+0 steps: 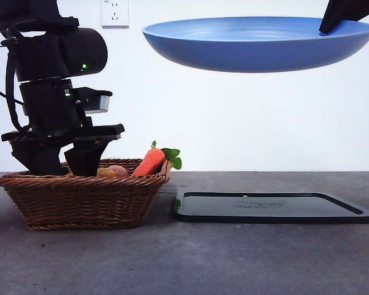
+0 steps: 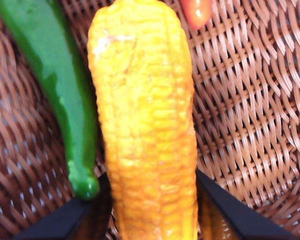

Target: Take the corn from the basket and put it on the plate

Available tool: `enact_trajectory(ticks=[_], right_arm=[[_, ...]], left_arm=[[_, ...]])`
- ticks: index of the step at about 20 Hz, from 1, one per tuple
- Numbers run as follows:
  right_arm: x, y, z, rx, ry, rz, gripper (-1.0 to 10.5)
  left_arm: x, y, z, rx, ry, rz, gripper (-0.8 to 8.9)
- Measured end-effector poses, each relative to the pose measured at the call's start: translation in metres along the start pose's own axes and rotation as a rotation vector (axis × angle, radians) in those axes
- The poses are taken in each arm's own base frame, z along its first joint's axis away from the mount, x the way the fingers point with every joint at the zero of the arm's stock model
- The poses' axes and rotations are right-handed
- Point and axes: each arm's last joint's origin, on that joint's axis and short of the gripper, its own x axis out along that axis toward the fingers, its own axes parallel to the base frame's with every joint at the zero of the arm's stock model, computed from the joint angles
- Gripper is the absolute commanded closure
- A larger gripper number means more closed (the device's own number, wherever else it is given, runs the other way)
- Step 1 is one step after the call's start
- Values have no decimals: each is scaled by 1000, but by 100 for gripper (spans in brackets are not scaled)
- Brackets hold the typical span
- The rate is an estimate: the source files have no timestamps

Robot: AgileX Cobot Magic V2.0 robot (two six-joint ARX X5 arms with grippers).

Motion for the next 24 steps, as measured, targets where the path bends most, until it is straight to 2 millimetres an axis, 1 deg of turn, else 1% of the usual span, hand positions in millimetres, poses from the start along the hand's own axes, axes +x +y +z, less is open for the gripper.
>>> enact_trajectory(ticks=[1,2,5,7,8,10,12,14,16,17,19,20,24], right_arm=[[0,0,0,0,0,0,945],[0,0,0,0,0,-5,945],[0,-2,0,0,-5,-67,945],[5,-6,2,13,10,-114,944],[14,-11,4,25,37,-156,945],[38,-20,10,59,87,-156,945],[65,-27,17,93,114,-89,945],[91,-35,22,137,139,-30,945],[108,-40,23,173,163,21,945],[113,-41,23,185,172,31,945],[116,-42,22,199,183,29,945],[117,-43,22,203,184,30,945],[116,-42,22,209,185,47,945]], left_arm=[[-4,0,0,-6,-6,-1,621],[-12,0,1,-12,-33,-4,621],[-51,-3,0,-22,-150,-25,621],[-78,-9,-2,-19,-236,-76,621],[-93,-13,-4,-14,-285,-115,621],[-119,-22,-10,7,-360,-191,621],[-132,-32,-15,35,-393,-257,621],[-133,-46,-17,75,-393,-324,621],[-131,-59,-18,108,-389,-353,621],[-127,-66,-17,126,-378,-362,621],[-111,-79,-17,172,-323,-367,621],[-99,-85,-16,192,-287,-364,621],[-72,-96,-15,219,-212,-353,619]])
